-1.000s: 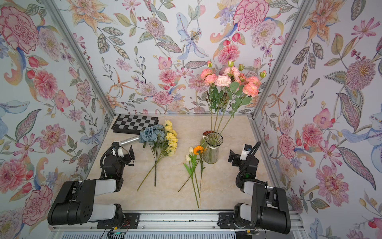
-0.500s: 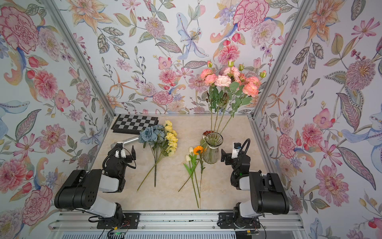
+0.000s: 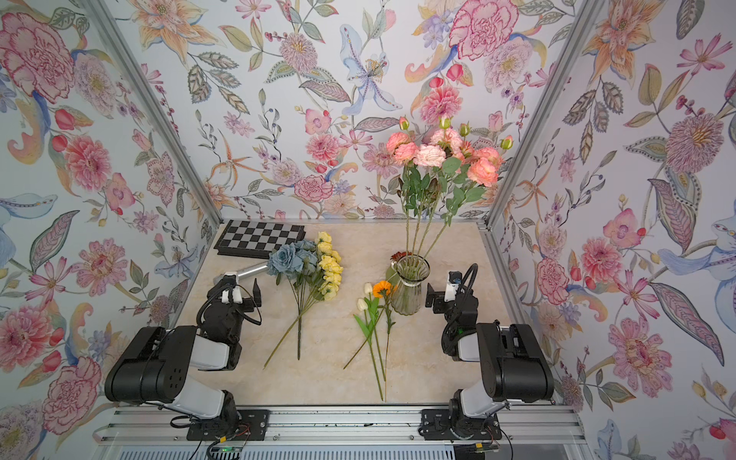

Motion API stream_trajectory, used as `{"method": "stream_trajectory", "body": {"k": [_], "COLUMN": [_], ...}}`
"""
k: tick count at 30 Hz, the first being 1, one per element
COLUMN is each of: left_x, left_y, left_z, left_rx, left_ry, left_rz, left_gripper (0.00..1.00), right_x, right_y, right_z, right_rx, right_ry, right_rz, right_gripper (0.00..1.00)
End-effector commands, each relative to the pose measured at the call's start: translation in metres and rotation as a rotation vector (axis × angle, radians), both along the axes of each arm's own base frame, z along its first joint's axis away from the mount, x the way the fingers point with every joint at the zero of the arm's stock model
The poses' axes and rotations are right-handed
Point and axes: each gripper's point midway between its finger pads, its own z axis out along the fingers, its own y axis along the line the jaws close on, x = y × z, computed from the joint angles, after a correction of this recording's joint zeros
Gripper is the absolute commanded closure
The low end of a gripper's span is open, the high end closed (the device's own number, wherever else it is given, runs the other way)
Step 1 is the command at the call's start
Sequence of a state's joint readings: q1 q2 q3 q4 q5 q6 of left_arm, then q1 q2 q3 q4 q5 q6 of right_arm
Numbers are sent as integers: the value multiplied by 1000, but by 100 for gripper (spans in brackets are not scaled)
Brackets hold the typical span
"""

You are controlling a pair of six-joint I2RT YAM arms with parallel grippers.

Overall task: Place the pink flowers into the vase
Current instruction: Reset both arms

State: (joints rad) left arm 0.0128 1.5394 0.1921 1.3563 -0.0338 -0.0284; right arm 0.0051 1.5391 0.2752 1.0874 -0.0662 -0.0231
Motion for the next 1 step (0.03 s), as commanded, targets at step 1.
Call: {"method": "stream_trajectory", "body": {"k": [1], "left_x": [2], "left_y": [-4], "left_z": [11], "left_rx": [24], "left_ry": [-46], "left_rz": [-16], "left_gripper": [0], "right_x": [5], "right_y": [-3], "right_z": [8], "right_rx": [-20], "right_ry": [-29], "right_rz": [-9], "right_gripper": [0]}}
